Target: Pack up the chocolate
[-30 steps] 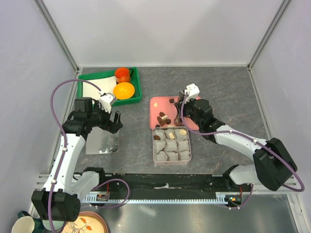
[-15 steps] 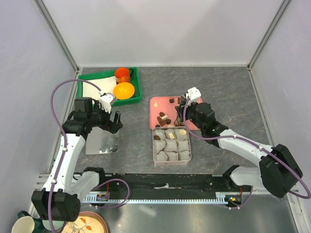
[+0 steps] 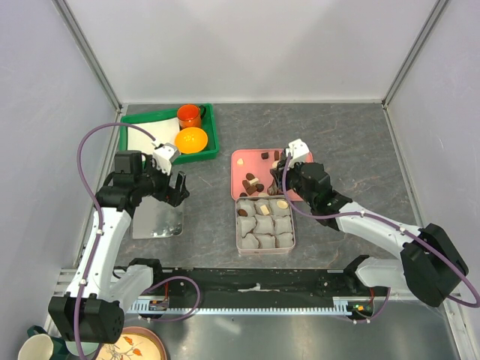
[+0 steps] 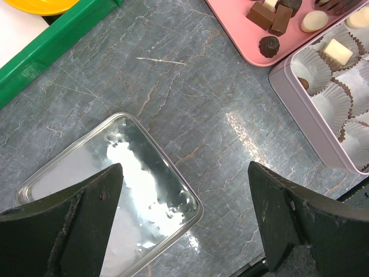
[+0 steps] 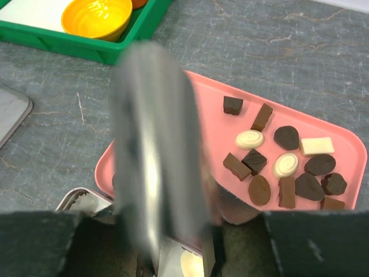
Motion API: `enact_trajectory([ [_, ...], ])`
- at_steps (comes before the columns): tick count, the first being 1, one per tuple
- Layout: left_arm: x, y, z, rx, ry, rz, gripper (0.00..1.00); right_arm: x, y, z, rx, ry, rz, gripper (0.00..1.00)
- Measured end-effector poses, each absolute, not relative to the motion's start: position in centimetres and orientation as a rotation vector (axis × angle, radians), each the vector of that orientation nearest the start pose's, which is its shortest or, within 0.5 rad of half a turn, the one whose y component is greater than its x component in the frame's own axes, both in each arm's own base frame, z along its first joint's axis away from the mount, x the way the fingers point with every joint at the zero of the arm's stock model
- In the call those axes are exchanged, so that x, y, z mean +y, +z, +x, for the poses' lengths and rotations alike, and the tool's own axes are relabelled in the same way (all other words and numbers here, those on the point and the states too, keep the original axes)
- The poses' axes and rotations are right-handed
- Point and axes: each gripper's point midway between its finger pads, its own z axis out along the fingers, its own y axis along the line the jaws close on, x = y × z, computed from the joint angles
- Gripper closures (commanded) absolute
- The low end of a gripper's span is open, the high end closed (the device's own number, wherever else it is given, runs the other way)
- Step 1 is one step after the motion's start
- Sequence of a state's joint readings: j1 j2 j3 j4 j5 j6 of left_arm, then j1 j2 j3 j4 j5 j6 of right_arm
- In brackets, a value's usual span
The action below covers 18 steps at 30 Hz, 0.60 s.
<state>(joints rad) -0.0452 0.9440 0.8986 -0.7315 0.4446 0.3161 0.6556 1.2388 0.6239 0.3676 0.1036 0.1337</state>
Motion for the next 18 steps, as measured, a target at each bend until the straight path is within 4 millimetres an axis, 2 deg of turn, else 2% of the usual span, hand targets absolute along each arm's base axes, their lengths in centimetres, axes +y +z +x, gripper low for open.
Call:
enact_trajectory([
  [9, -7.52, 18.12, 25.14, 2.198, -0.38, 0.62, 0.04, 23.47, 16.13, 32.06, 1.816, 0.482, -0.388, 0.75],
  [11, -7.52, 18.12, 25.14, 2.198, -0.38, 0.62, 0.04, 23.55, 16.14, 32.01, 1.816, 0.485, -0.388, 0.83],
  [13, -7.52, 18.12, 25.14, 2.198, -0.38, 0.62, 0.04, 23.63, 16.15, 31.96, 1.816, 0.488, -0.389, 0.87],
  [18, -7.52, 18.14, 25.14, 2.197, -0.38, 0.621, 0.04, 23.73, 16.18, 31.9, 1.812, 0.487, -0.396, 0.87],
])
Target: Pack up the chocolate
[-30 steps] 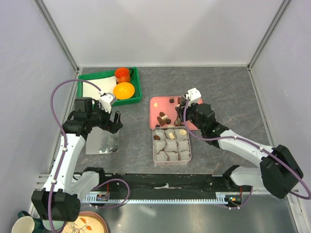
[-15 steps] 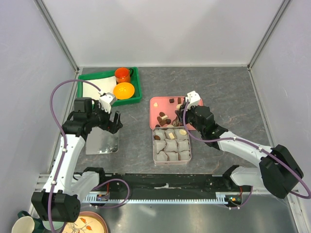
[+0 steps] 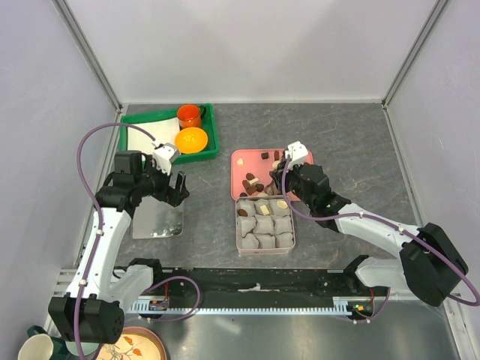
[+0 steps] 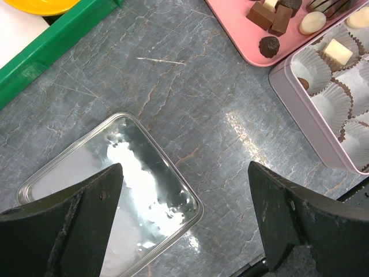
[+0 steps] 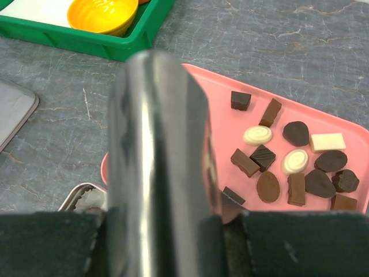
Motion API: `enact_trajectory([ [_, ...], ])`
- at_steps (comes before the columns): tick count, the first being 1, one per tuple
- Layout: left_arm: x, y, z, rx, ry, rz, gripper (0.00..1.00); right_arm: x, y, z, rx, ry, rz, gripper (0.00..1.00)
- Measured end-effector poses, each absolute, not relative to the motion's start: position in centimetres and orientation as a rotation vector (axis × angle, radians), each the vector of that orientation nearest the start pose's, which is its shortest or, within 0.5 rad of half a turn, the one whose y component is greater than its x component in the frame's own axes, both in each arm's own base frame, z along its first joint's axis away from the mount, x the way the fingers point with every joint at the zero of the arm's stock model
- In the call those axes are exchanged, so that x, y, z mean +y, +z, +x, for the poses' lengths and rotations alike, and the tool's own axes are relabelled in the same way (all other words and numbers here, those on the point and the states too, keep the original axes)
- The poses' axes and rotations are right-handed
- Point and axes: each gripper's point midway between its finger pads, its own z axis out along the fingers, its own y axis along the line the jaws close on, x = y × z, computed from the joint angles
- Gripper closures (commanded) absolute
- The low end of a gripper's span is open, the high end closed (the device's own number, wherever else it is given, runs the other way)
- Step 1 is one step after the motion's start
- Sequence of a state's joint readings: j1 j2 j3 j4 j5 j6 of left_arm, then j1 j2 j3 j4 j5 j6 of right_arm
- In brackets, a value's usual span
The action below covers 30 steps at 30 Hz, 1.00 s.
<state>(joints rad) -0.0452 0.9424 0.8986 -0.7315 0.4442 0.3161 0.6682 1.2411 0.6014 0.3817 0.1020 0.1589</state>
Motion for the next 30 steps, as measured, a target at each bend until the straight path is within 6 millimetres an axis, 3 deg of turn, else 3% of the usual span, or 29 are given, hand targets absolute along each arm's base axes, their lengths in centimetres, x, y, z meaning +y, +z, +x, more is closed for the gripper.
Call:
enact_trajectory([
  [4, -7.5, 18.2, 25.1, 2.196, -0.379, 0.621, 0.04, 24.1, 16.3, 31.7, 1.797, 0.488, -0.425, 0.88],
  [7, -7.5, 18.2, 25.1, 2.196, -0.379, 0.621, 0.04, 24.3, 16.4, 31.9, 1.794, 0.479, -0.448, 1.0],
  [12, -7.5, 18.2, 25.1, 2.195, -0.379, 0.621, 0.04, 25.6, 16.9, 34.1, 1.814, 0.437, -0.464, 1.0],
  [22, -7.5, 18.3, 25.1, 2.19, -0.376, 0.621, 0.04, 26.4, 22.0, 38.5, 1.708, 0.338, -0.384, 1.0],
  [27, -7.5, 18.3, 25.1, 2.191, -0.377, 0.62, 0.04, 26.6, 23.4, 40.5, 1.683, 0.311, -0.34, 1.0],
  [29, -7.5, 18.3, 25.1, 2.192, -0.377, 0.62, 0.04, 26.5, 23.3, 41.2, 1.674, 0.292, -0.321, 0.86],
  [30, -7.5, 18.3, 25.1, 2.193, -0.378, 0.62, 0.04, 26.3, 23.0, 41.5, 1.676, 0.276, -0.317, 0.84],
])
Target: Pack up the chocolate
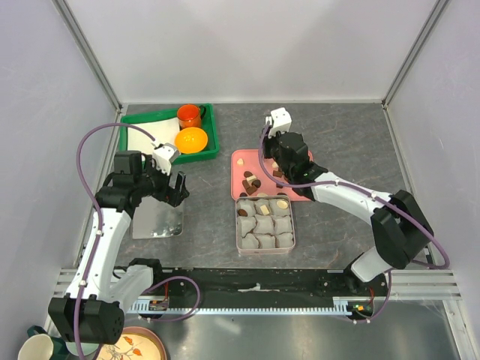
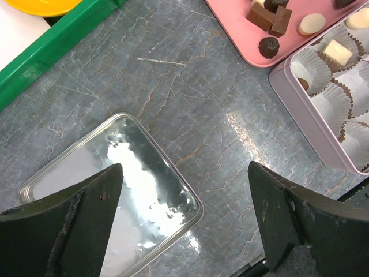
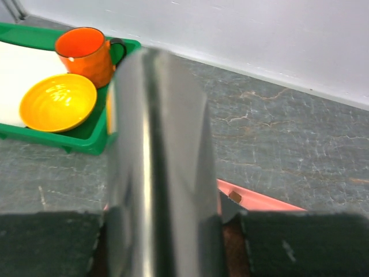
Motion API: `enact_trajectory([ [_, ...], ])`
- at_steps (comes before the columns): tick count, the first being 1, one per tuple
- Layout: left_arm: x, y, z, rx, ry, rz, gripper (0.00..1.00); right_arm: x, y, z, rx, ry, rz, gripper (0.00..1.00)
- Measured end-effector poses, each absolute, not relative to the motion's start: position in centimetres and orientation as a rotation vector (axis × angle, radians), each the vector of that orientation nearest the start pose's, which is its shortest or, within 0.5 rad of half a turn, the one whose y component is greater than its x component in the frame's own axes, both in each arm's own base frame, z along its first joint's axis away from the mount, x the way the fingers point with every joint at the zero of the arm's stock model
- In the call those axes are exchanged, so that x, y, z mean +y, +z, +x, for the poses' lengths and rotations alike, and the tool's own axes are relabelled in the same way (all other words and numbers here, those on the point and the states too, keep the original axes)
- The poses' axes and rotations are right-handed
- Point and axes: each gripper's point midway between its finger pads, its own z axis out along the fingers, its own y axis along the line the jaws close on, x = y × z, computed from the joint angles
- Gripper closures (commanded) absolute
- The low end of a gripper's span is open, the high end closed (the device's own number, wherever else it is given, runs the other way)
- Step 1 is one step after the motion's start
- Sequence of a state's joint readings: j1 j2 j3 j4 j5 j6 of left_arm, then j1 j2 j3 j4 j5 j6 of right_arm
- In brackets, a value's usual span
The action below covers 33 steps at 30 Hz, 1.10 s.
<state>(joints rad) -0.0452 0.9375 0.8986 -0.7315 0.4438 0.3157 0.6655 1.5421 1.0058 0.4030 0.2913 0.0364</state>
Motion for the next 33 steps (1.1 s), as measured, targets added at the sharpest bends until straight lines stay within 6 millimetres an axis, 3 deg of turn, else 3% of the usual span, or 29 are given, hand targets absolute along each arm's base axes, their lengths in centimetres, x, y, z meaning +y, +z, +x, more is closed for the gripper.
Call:
enact_trajectory([
  [3, -7.5, 18.2, 25.1, 2.195, -0.378, 0.62, 0.04, 26.2, 22.3, 42.0, 1.677, 0.251, -0.31, 0.83],
  [7, -7.5, 18.1, 25.2, 2.2, -0.38, 0.62, 0.04, 25.9, 21.9, 42.7, 1.668, 0.23, -0.291, 0.67],
  [12, -7.5, 17.9, 25.2, 2.206, -0.382, 0.62, 0.04, 25.7, 21.5, 43.3, 1.665, 0.215, -0.278, 0.55],
  [22, -7.5, 17.8, 25.2, 2.211, -0.383, 0.619, 0.04, 25.3, 21.0, 44.0, 1.663, 0.202, -0.267, 0.47],
  [33, -7.4, 17.8, 25.3, 2.213, -0.376, 0.617, 0.04, 24.8, 18.1, 45.2, 1.708, 0.177, -0.272, 0.47],
])
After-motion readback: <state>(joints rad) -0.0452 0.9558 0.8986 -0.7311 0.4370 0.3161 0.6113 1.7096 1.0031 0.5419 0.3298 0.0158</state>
